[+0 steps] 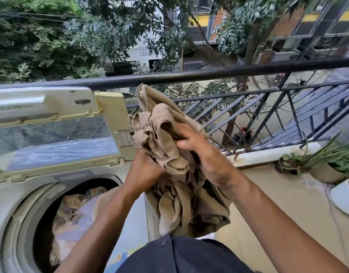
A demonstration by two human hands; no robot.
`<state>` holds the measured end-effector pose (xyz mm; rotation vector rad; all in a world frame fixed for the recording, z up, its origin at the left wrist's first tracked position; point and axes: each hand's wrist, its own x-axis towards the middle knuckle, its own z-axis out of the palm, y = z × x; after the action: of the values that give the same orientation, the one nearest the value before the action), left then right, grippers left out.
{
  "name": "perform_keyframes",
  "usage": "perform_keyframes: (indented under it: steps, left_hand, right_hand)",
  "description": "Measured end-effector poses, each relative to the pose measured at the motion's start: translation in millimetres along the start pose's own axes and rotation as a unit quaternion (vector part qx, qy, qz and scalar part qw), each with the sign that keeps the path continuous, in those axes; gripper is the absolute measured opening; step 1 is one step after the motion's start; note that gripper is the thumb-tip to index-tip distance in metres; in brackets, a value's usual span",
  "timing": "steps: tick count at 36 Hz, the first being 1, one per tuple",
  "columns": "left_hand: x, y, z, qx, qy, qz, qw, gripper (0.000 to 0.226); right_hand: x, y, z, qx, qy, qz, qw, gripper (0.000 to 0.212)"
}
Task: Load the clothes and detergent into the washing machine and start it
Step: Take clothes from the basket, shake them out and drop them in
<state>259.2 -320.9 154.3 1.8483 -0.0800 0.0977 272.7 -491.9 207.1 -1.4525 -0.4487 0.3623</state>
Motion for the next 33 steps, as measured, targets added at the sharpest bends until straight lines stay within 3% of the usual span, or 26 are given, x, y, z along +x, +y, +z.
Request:
perform_keyframes:
  steps: [7,11,15,18,19,21,23,26,28,30,33]
  left_hand:
    - [4,-6,8,0.056,0.179,-0.051,0.981,0.052]
    - [3,-6,11,0.023,0.230,-0.065,0.971,0.039]
    - [11,-2,0,-0.008,0.260,-0.074,0.963,0.056]
    - [18,2,-14,-0.041,0.277,-0.051,0.959,0.060]
    - [20,4,-18,-0.052,0.284,-0.046,0.956,0.057]
    - [23,10,-23,-0.069,0.292,-0.032,0.953,0.044]
    - [23,19,-25,-0.087,0.295,-0.015,0.952,0.027]
    - [22,27,-23,-0.096,0.281,0.006,0.955,0.031]
    - [20,30,-20,-0.099,0.280,0.010,0.955,0.044]
    - [18,30,-18,-0.099,0.288,0.014,0.952,0.053]
    - [19,28,-20,-0.140,0.315,0.013,0.939,0.040]
  right_hand:
    - [-1,3,-11,0.139,-0.032,0.013,0.990,0.056]
    - [-3,7,-24,0.163,0.030,-0.021,0.986,0.042]
    - [-3,28,-42,0.067,0.186,-0.022,0.980,0.042]
    - [-11,60,-62,-0.143,0.266,0.006,0.953,0.043]
    - [-15,75,-70,-0.224,0.257,0.030,0.940,0.047]
    - [-22,107,-86,-0.372,0.190,0.125,0.900,0.075]
    - [-27,135,-99,-0.414,0.136,0.243,0.866,0.111]
    - [-29,162,-110,-0.349,0.107,0.341,0.866,0.139]
    - [-29,169,-110,-0.363,0.077,0.382,0.846,0.152]
    - [-31,170,-104,-0.332,0.064,0.419,0.843,0.152]
    - [-44,178,-91,-0.134,0.094,0.478,0.863,0.147]
